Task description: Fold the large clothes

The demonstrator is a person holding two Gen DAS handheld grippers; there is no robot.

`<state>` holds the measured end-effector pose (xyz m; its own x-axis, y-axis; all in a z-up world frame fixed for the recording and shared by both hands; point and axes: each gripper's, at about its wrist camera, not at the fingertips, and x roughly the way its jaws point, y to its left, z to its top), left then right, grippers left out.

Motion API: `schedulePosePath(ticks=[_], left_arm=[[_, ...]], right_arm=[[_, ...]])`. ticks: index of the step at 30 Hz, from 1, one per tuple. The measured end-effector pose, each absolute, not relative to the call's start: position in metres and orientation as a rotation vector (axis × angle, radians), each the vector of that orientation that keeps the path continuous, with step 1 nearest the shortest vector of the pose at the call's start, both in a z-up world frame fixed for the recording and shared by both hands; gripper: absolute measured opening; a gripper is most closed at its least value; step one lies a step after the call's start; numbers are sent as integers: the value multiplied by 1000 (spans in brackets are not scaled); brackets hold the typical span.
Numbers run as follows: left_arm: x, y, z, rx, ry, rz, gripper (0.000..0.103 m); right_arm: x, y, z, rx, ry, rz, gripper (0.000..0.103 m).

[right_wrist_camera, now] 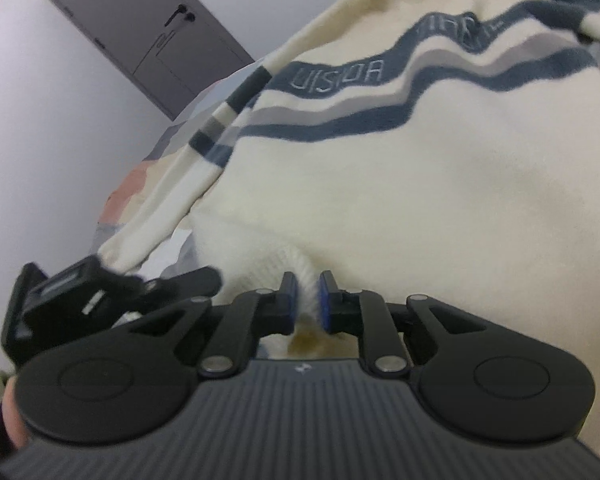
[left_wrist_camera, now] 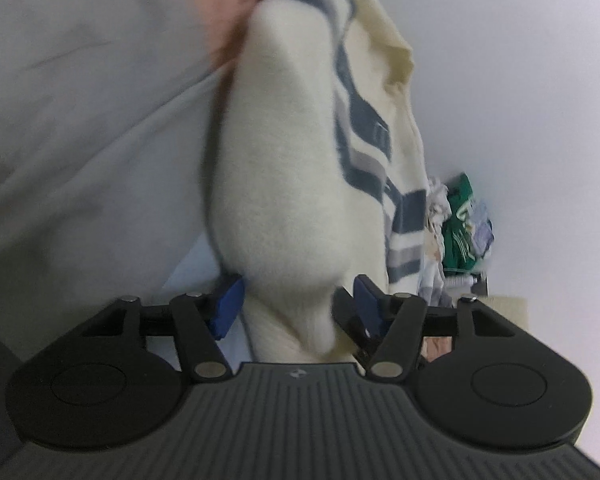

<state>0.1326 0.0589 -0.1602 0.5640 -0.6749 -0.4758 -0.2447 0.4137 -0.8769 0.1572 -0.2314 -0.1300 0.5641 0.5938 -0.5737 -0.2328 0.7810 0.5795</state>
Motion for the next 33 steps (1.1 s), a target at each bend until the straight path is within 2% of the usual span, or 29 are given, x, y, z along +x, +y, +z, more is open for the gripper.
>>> schedulePosePath(ticks=[1, 3, 6, 10, 14, 24, 33], left_arm=[[133, 59, -162, -1157, 980, -317, 53], [134, 58, -161, -1154, 975, -299, 28], [126, 61, -144, -1105, 919, -291, 11], [111, 71, -108, -1046, 813, -296, 8], [98, 82, -88, -974, 782, -255, 8], [94, 96, -85, -698, 817, -56, 7], [98, 85, -79, -633, 791, -78, 9]], right_arm=[[156, -230, -128, 474, 840, 515, 17], [154, -231, -127, 465, 837, 524, 17], [153, -228, -121, 448, 822, 547, 17], [144, -226, -109, 465, 783, 621, 22], [137, -217, -102, 463, 772, 707, 23], [139, -209, -100, 447, 792, 676, 23], [144, -191, -136, 224, 918, 537, 22]])
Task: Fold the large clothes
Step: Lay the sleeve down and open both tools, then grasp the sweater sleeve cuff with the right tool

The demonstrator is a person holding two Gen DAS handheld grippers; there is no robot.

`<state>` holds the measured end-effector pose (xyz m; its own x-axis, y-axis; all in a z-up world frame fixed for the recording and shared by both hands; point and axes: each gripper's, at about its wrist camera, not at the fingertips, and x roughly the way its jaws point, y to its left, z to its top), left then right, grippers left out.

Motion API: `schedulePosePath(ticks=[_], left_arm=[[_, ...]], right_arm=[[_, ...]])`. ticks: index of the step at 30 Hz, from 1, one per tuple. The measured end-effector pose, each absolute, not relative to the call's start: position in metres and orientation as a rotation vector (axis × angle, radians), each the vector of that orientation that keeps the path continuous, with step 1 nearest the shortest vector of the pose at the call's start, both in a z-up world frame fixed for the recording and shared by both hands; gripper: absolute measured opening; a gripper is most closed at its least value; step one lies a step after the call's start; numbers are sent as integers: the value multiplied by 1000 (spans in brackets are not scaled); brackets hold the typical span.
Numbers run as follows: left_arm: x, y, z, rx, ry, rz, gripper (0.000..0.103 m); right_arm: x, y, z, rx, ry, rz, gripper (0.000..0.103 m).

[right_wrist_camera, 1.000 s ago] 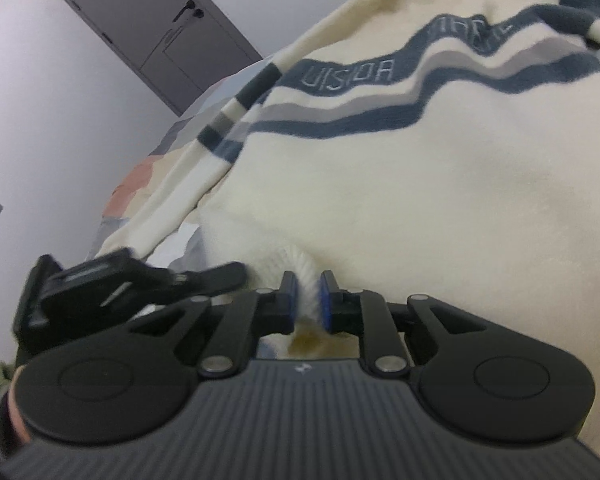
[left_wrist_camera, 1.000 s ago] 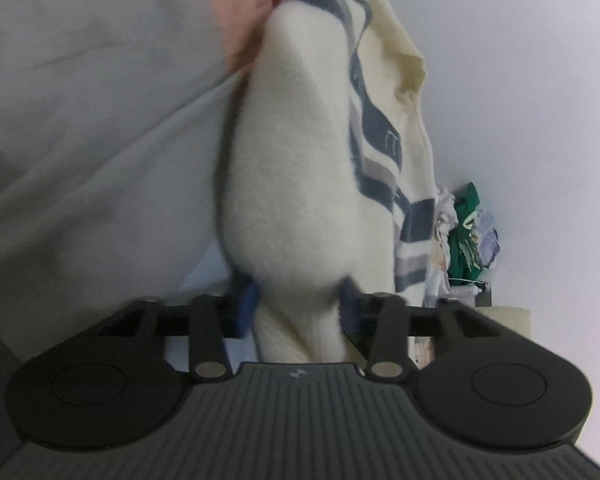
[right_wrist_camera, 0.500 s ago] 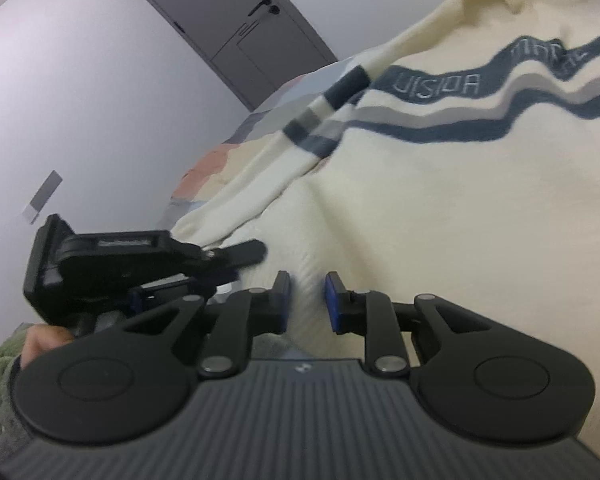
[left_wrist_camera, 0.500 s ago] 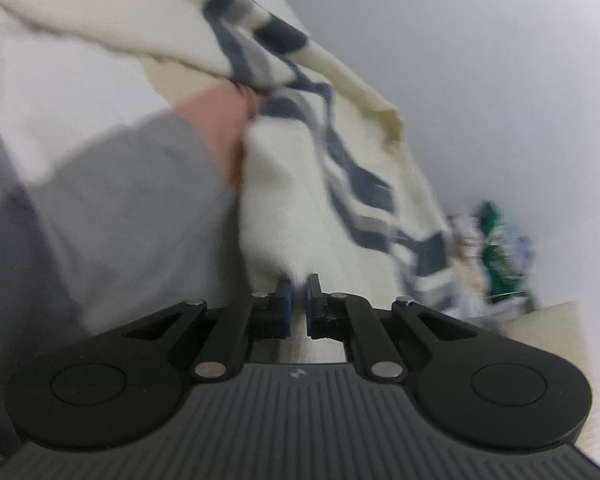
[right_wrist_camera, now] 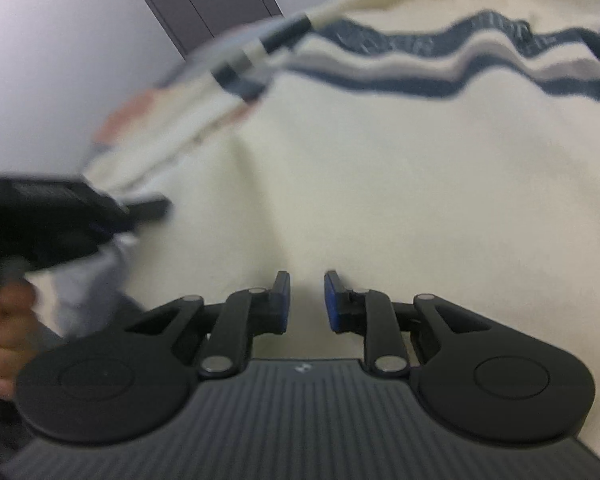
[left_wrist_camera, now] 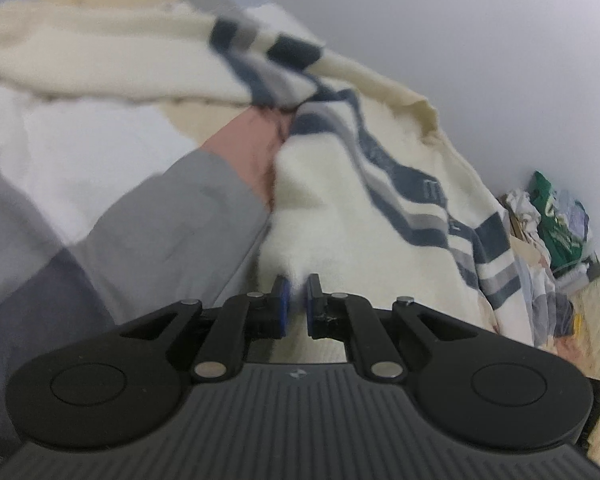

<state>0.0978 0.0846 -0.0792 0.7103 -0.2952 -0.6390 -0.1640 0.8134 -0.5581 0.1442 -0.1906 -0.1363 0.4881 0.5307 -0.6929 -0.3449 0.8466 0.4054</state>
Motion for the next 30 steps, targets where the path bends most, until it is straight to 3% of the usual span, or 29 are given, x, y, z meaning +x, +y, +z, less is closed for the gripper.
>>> schedulePosePath(ticks=[2, 6, 13, 25, 28, 29, 30], left_arm=[[94, 78, -71, -593, 758, -91, 12], [85, 73, -55, -517, 659, -80, 36], [92, 66, -35, -442, 565, -213, 40], [145, 9, -110, -302, 914, -228, 40], [148, 8, -117, -304, 930, -226, 40], [147, 9, -117, -306, 929, -226, 40], [147, 9, -117, -308, 927, -226, 40]], right_arm=[[144, -189, -136, 214, 917, 534, 22], [141, -192, -137, 215, 920, 530, 21], [141, -199, -134, 251, 924, 497, 20], [166, -319, -79, 458, 761, 213, 23], [173, -362, -71, 508, 726, 118, 24], [176, -376, -70, 519, 715, 87, 37], [179, -390, -70, 531, 701, 54, 57]])
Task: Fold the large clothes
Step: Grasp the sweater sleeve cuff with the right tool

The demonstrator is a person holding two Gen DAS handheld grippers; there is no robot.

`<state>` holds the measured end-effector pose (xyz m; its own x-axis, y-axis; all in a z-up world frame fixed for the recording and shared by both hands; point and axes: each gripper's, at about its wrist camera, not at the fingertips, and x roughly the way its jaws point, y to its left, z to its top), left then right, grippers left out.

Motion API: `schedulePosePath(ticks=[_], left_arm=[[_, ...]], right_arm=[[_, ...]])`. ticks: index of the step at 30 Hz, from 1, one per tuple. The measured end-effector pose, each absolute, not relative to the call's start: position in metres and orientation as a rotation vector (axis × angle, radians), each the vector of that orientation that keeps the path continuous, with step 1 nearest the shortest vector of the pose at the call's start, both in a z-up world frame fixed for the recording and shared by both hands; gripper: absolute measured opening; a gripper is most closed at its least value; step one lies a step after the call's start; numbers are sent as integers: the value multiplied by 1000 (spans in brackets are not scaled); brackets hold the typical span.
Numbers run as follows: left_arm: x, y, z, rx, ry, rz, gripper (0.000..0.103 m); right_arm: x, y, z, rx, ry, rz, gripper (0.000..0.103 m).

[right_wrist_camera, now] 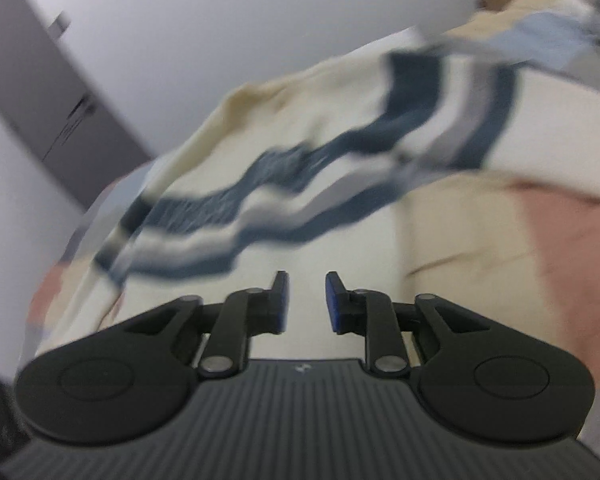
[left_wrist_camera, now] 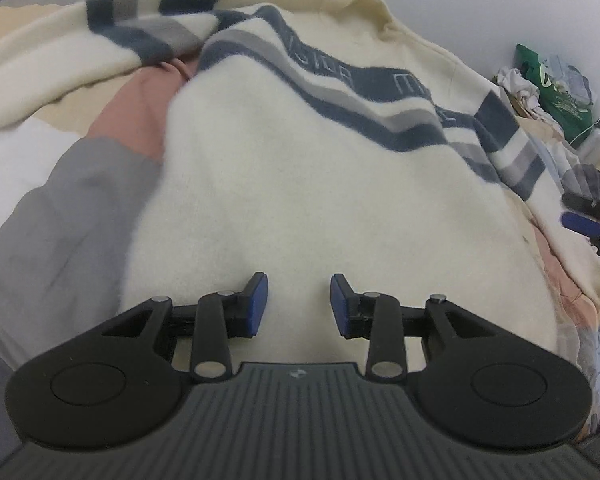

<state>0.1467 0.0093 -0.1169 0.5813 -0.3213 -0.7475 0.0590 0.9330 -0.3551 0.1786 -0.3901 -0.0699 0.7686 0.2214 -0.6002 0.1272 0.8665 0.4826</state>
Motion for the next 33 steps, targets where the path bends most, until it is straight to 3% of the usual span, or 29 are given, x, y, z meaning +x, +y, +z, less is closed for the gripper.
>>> schedulePosePath(ticks=[2, 6, 9, 13, 21, 27, 33], left_arm=[[146, 10, -117, -312, 925, -226, 40], [145, 9, -114, -321, 913, -219, 41], [142, 10, -111, -334, 898, -229, 49], [143, 8, -110, -339, 888, -225, 51], [145, 10, -110, -382, 877, -214, 53], [149, 7, -114, -352, 885, -199, 54], [151, 1, -114, -328, 874, -187, 55]], right_arm=[[185, -418, -71, 530, 671, -9, 67], [192, -478, -81, 639, 620, -146, 67], [187, -527, -100, 825, 580, -225, 67], [171, -579, -136, 1079, 516, -327, 67], [165, -592, -179, 1309, 533, -359, 67], [189, -566, -177, 1151, 633, -361, 65], [177, -591, -187, 1166, 422, -532, 64]])
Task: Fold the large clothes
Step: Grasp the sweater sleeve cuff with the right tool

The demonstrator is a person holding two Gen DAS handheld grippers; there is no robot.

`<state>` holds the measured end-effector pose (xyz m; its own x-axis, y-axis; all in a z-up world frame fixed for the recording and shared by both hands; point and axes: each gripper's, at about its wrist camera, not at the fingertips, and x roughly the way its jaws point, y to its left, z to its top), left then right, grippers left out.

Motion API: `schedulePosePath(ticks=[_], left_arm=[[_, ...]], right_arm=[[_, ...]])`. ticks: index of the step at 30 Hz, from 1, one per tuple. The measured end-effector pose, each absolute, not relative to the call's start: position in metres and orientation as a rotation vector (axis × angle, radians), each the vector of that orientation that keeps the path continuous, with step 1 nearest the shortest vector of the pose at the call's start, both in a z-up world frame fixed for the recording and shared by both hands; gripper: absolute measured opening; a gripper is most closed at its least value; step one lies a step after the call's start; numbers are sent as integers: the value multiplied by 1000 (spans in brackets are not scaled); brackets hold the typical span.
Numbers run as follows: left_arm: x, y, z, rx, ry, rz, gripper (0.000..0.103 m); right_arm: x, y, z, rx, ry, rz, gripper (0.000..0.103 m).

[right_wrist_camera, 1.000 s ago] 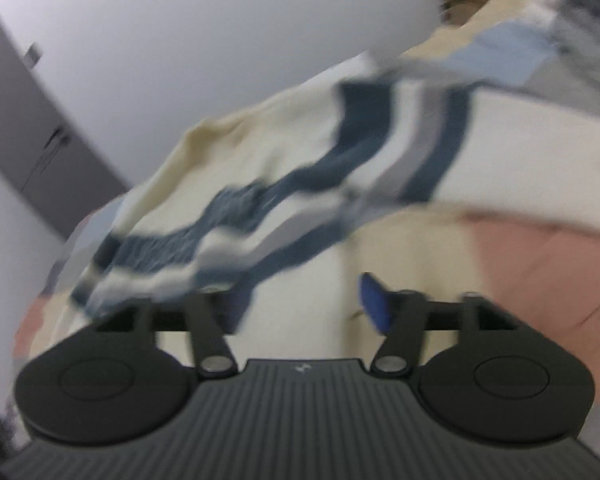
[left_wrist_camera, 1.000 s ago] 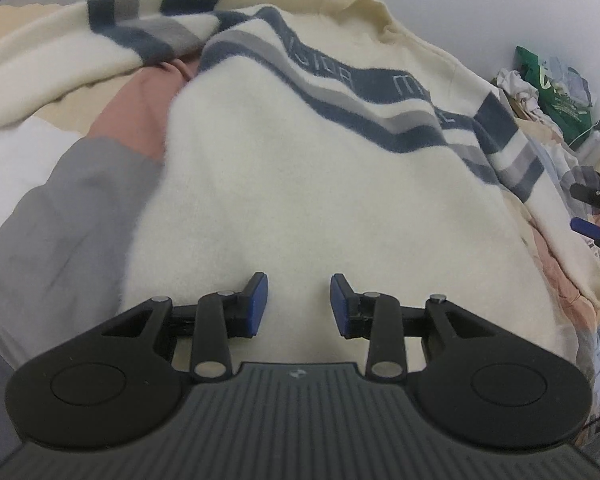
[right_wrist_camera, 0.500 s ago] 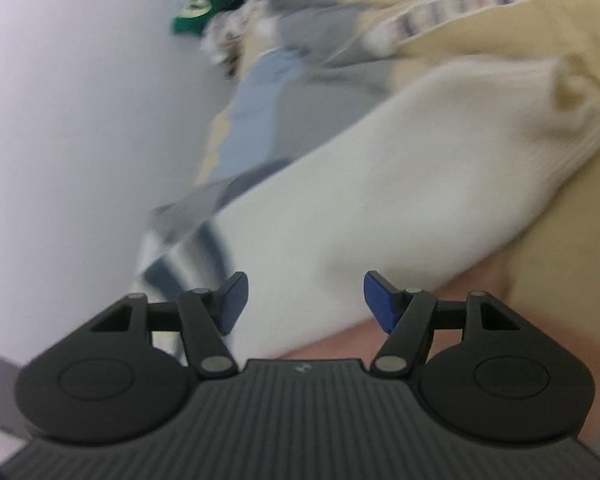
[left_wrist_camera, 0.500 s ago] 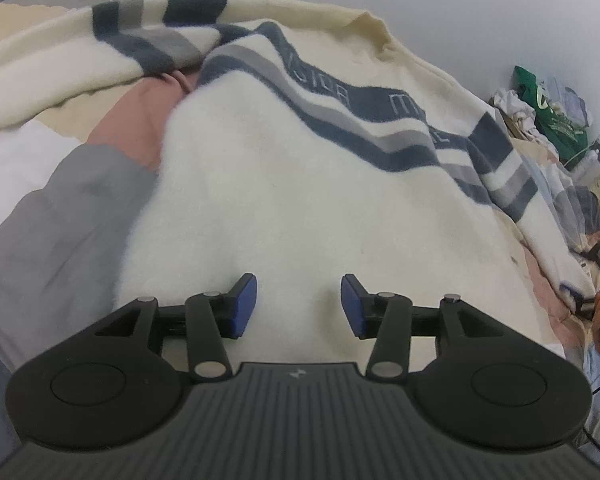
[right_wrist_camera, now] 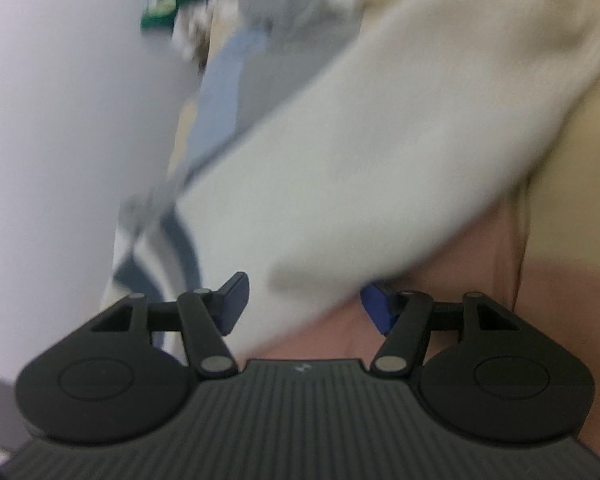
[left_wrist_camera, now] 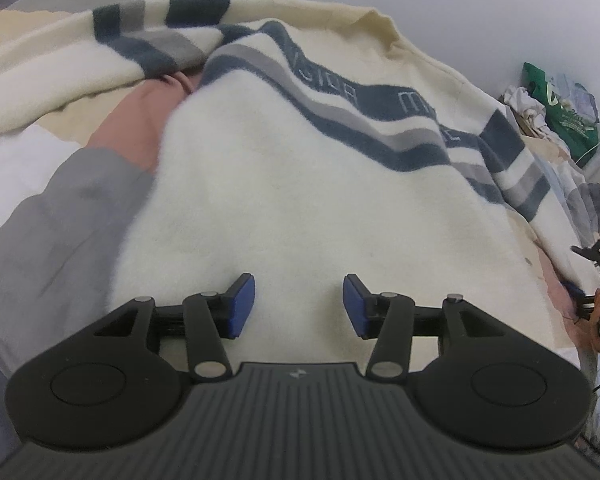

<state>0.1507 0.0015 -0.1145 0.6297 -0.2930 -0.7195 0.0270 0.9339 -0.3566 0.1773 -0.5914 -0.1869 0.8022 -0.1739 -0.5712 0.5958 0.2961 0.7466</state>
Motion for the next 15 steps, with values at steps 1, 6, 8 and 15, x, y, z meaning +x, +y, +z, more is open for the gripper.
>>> schedulePosePath(ticks=[1, 6, 8, 15], left_arm=[[151, 1, -115, -325, 873, -187, 55], [152, 1, -115, -327, 861, -186, 55], [153, 1, -115, -336, 854, -182, 55], [157, 1, -114, -340, 844, -174, 55]], right_arm=[[174, -598, -187, 1165, 383, -563, 64], [164, -640, -193, 1203, 182, -502, 65], [163, -650, -190, 1167, 145, -509, 58], [163, -660, -187, 1015, 199, -596, 12]])
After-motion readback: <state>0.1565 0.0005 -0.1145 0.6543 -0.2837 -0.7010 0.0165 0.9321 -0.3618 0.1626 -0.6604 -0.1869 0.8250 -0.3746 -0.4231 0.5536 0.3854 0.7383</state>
